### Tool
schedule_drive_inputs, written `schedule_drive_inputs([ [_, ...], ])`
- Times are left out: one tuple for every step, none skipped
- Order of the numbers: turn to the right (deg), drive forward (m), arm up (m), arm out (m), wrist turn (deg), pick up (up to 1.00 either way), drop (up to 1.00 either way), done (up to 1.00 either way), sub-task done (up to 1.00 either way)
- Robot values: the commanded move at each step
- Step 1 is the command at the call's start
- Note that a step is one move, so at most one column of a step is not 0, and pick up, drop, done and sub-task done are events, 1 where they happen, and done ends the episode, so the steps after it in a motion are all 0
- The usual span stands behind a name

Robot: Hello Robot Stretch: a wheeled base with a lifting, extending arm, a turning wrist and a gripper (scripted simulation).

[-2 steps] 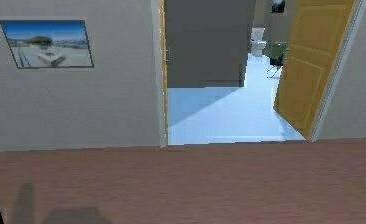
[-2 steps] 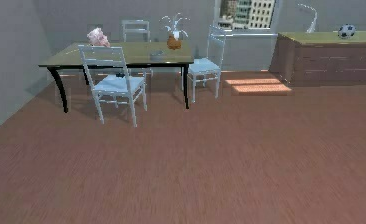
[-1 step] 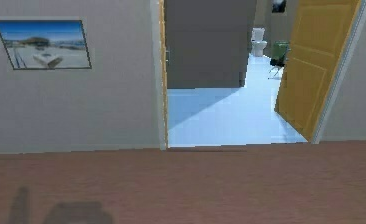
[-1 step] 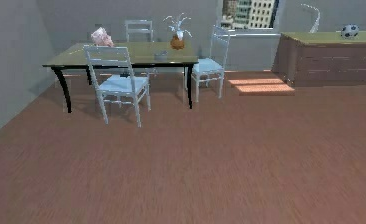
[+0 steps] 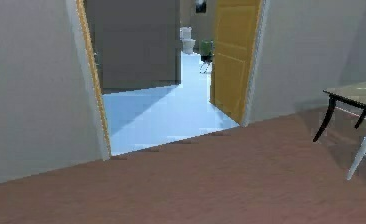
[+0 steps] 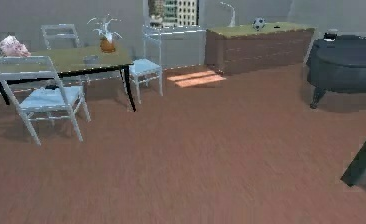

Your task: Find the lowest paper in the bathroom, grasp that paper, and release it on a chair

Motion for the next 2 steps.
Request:
schedule_drive_inputs([
  [0.0, 1.00, 0.00, 0.00, 0.0, 0.00, 0.00, 0.00, 0.00],
  [0.0, 1.00, 0.00, 0.00, 0.0, 0.00, 0.00, 0.00, 0.00],
])
